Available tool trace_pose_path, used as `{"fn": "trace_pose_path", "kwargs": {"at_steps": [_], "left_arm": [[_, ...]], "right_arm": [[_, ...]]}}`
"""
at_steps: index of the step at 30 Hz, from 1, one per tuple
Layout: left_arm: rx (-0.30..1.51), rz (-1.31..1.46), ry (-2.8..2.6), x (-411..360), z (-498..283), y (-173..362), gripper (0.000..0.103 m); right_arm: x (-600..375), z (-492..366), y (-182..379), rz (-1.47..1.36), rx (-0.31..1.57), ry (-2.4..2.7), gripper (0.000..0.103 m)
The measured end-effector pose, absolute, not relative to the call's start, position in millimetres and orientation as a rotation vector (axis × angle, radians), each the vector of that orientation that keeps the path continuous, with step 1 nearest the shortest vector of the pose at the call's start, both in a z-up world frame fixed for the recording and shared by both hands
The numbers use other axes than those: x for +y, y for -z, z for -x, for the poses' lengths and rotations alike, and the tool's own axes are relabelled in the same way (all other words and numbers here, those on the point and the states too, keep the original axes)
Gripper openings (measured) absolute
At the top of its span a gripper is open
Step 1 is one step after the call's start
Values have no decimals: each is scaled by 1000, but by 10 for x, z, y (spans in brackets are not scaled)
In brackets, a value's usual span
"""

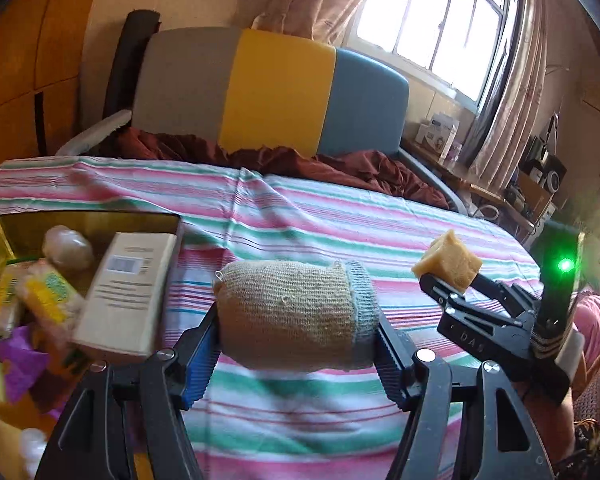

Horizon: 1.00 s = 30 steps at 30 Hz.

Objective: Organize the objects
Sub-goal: 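Carry the knitted roll with the left tool and sponge with the right toward the tray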

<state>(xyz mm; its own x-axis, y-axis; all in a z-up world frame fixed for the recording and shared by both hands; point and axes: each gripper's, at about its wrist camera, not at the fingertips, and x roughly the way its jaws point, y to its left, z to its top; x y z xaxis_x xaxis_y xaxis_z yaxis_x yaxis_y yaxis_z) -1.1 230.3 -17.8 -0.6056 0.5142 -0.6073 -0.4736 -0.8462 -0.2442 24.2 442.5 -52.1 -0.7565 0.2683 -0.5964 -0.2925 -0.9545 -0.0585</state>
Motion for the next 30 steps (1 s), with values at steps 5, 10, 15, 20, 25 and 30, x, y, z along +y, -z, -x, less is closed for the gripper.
{"fn": "trace_pose_path", "kwargs": {"at_steps": [5, 10, 15, 20, 25, 30], "left_arm": [[-133, 887, -2446, 1926, -19, -1, 69], [-228, 913, -2508, 1451, 127, -119, 69], [-321, 995, -2562, 993, 354, -54, 69], [-402, 1073, -2597, 610, 592, 54, 69], [-468, 1161, -2629, 289, 816, 158, 69], [-510, 1248, -2638, 96, 1032, 226, 69]], "right_arm": [[4303, -281, 498, 889, 8, -2711, 67], [4112, -323, 440, 908, 7, -2752, 67], [3817, -366, 360, 903, 14, -2827, 67], [3513, -392, 269, 885, -28, -2880, 67], [3321, -447, 169, 866, -3, -2934, 67], [3168, -470, 147, 869, 6, -2959, 67]]}}
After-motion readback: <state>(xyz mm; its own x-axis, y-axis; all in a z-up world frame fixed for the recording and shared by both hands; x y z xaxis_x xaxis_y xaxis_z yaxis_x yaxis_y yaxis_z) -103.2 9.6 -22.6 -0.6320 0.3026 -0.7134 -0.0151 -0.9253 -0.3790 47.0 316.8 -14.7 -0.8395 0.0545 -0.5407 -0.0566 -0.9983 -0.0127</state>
